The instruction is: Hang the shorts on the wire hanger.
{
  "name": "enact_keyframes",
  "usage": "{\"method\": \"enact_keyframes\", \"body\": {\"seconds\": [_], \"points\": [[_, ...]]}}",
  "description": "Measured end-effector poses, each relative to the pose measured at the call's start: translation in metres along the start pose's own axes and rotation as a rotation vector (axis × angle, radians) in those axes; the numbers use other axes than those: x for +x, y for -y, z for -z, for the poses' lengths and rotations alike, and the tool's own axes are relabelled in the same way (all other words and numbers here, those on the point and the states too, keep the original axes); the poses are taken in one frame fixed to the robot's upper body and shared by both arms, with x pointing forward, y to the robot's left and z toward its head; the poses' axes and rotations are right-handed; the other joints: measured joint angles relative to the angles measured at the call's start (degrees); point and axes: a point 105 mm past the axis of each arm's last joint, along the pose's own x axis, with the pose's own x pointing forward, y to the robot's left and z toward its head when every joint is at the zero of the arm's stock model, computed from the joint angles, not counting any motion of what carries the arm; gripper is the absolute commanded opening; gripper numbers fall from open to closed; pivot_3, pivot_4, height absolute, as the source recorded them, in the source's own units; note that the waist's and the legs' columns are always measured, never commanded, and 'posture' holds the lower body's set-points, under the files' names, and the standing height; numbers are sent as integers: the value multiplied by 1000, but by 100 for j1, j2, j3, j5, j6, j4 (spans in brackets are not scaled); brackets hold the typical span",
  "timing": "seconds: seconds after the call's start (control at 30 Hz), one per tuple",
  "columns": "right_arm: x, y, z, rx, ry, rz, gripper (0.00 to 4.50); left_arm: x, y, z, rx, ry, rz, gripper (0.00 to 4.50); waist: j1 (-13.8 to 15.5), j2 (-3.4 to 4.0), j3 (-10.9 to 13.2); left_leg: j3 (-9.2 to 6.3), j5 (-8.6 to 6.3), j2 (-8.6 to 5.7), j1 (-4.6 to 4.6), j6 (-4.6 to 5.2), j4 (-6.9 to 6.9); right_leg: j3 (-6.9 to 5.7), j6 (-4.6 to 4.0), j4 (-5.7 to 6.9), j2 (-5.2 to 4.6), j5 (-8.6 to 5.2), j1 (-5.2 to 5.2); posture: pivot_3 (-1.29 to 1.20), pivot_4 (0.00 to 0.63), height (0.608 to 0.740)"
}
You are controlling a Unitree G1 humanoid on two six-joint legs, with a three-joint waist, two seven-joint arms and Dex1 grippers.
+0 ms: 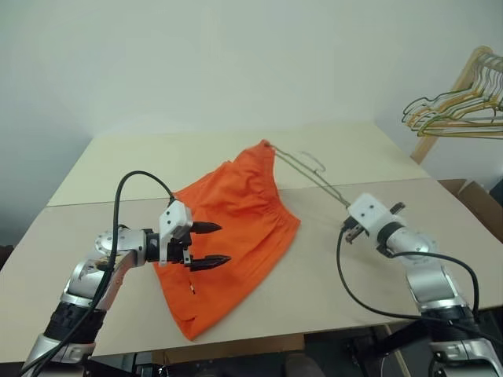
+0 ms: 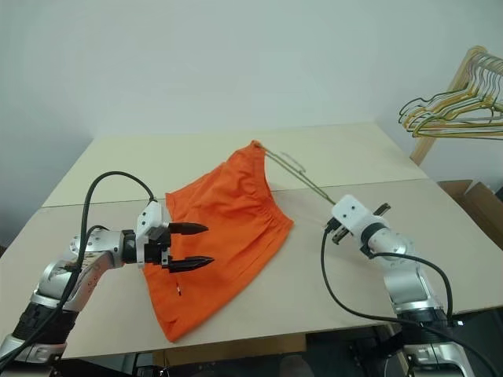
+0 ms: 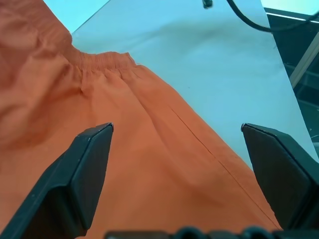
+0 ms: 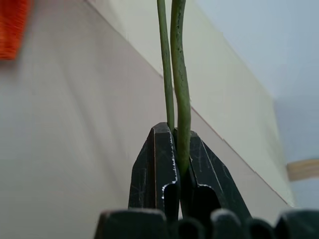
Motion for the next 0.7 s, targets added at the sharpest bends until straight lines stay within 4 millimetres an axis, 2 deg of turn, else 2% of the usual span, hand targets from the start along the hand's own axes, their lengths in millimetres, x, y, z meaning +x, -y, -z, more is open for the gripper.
{"method": "enact_keyframes", "body": {"seconds": [0.07, 0.17, 0.27, 0.3, 0.4, 0.47, 0.57, 0.7], "points": [[7, 3, 5, 69, -50, 23, 0, 0, 0, 0, 0, -1, 0, 4477, -44, 0, 0, 0, 3, 0, -2, -5, 0, 1, 0, 0, 0, 0, 1, -201, 0, 740], [15, -3, 13, 224, -133, -14, 0, 0, 0, 0, 1, 0, 1, 4477, -101, 0, 0, -3, 2, 1, -1, -2, 0, 2, 0, 9, 0, 0, 2, -192, 0, 740], [14, -26, 8, 576, -205, -266, 0, 0, 5, 3, -7, -5, 13, 4477, -141, 0, 0, -7, -11, 6, -2, 24, -2, 0, 0, 23, 3, 0, 6, -185, 0, 740], [11, -33, 3, 642, -210, -355, 0, 0, 8, 2, -4, -3, 23, 4477, -141, 0, 0, -11, -14, 6, 0, 29, -2, -3, 0, 26, 4, 0, 6, -181, 0, 740], [6, -43, -5, 762, -237, -463, 0, 0, 10, 4, -14, -2, 28, 4477, -132, 0, 0, -14, -14, 4, -3, 29, -1, -5, 0, 25, 2, 0, 6, -172, 0, 740], [3, -41, -8, 862, -258, -497, 0, 0, 11, 4, -11, -3, 28, 4477, -112, 0, 0, -13, -14, 2, -2, 29, 1, -5, 0, 24, -1, 0, 7, -171, 0, 740], [-4, -26, -8, 1032, -287, -522, 0, -1, 12, 6, -17, -9, 27, 4477, -58, 0, 0, -15, -14, 2, -2, 29, -1, -9, 0, 23, -1, 0, 7, -175, 0, 740], [-14, -15, 5, 1039, -324, -473, 0, 0, 13, 10, -20, -23, 31, 4477, -38, 0, 0, -16, -14, 1, -8, 29, -3, -10, 0, 22, -1, 0, 5, -184, 0, 740]]}}
